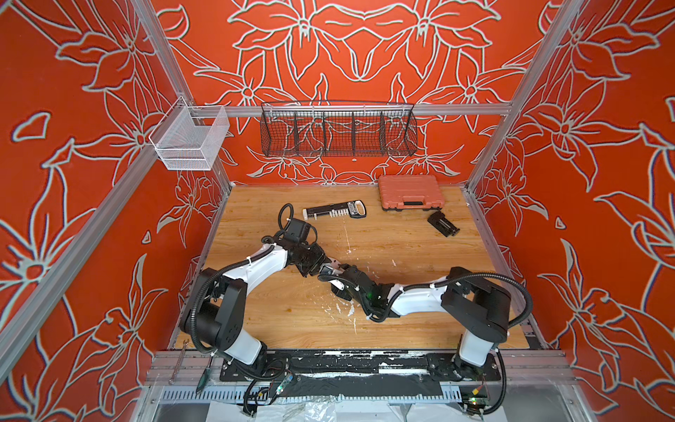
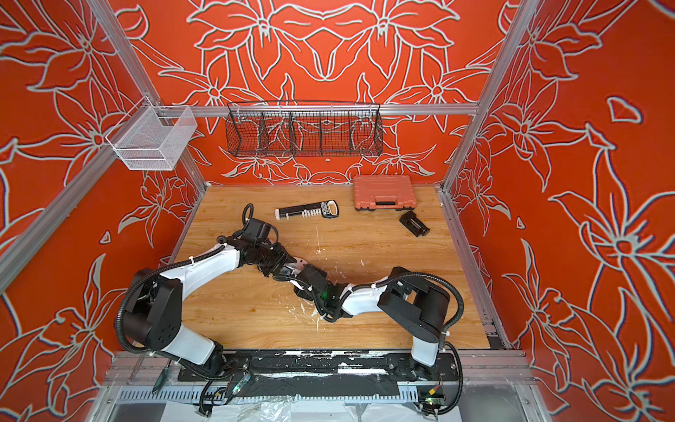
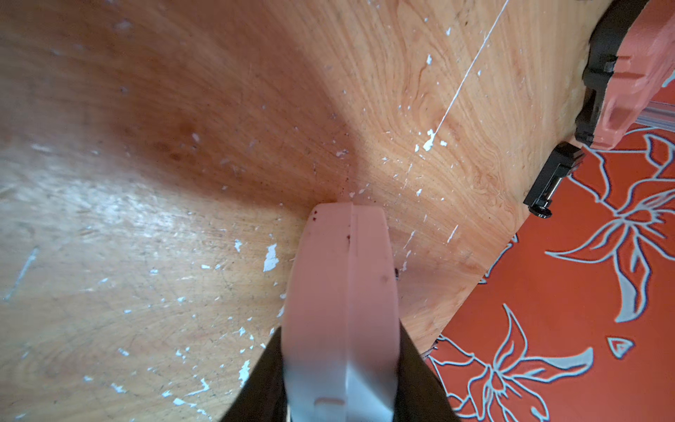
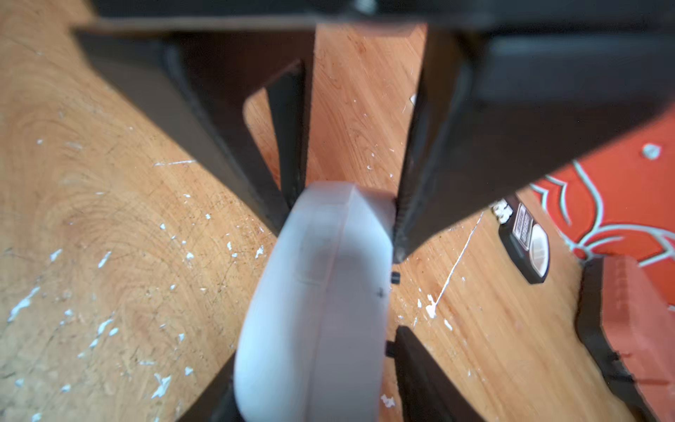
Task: Insert the battery into the alarm
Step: Adjust the alarm at the center of the board.
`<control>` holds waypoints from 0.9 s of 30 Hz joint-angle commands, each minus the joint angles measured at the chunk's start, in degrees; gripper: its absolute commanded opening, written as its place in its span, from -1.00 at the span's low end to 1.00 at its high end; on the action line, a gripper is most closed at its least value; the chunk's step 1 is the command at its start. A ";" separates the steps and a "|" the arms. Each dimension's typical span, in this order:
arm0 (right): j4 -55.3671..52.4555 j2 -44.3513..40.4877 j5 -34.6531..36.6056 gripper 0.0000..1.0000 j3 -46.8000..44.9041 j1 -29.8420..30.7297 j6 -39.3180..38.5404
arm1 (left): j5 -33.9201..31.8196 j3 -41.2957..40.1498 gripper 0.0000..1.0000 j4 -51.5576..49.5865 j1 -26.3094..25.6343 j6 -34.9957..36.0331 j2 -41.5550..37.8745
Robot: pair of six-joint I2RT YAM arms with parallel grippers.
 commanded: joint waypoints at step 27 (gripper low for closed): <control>-22.74 -9.52 -28.86 -0.18 6.14 -9.26 12.33 | -5.85 3.86 0.36 -8.56 5.94 14.07 -10.02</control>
